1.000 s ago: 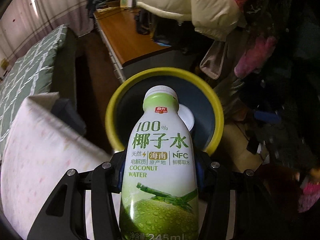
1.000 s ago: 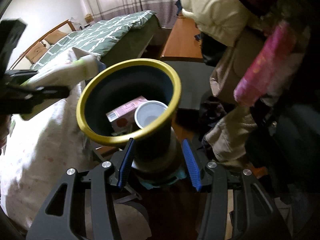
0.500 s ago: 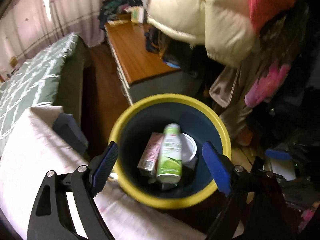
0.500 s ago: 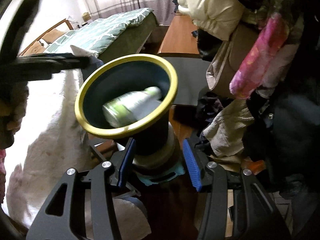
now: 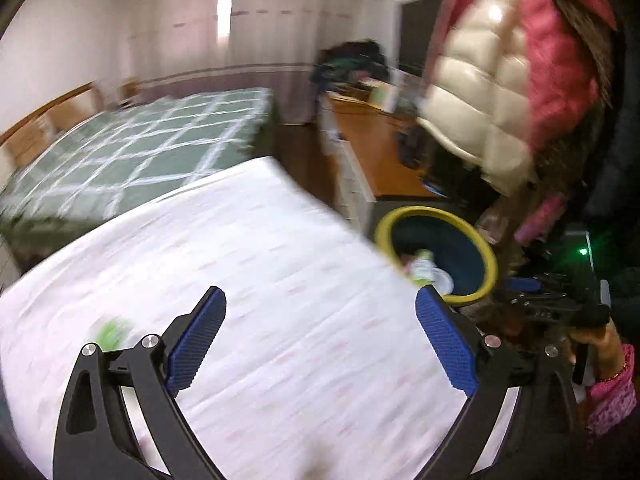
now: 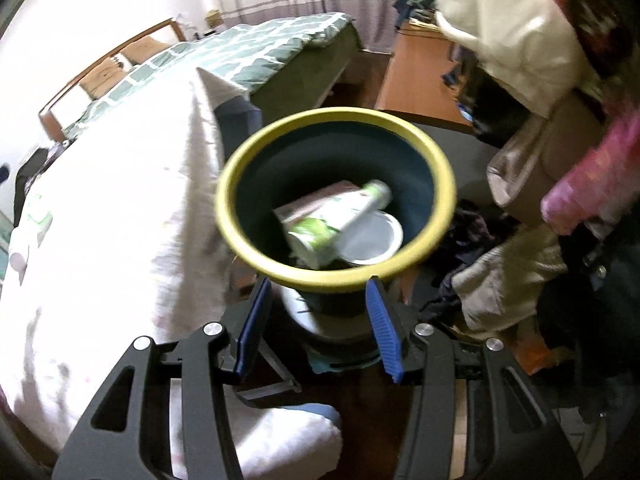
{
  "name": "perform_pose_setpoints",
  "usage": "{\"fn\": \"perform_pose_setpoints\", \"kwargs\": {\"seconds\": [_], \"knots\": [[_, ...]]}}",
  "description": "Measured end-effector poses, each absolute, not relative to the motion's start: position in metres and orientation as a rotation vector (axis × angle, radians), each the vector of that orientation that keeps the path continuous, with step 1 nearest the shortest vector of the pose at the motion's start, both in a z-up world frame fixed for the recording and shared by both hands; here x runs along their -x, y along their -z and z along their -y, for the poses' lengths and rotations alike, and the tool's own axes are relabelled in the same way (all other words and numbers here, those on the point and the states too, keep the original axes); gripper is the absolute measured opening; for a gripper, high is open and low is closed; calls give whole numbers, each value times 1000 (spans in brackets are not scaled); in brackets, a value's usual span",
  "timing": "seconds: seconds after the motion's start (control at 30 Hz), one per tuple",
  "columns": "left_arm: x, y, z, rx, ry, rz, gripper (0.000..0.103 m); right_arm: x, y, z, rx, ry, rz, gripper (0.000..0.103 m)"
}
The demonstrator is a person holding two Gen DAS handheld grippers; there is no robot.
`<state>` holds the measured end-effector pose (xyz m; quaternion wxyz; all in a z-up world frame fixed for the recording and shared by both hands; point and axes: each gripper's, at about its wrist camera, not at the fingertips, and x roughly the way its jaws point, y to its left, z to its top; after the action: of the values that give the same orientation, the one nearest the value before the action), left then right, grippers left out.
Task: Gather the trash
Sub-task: 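Grasp the green-capped plastic jar with the right tool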
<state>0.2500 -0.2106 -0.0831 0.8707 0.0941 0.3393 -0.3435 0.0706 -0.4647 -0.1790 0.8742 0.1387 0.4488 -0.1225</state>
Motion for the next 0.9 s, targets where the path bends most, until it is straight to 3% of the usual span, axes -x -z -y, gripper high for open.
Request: {"fn": "perform_pose_setpoints", "kwargs": {"seconds": [0.5,0.9], "knots": [[-273,134,-37,49,238,-681,96,-152,134,335,-121,-47,-894,47],[-278,159,-66,118,198,-646,97,-240,114,196,30,-399,-882,54]]}}
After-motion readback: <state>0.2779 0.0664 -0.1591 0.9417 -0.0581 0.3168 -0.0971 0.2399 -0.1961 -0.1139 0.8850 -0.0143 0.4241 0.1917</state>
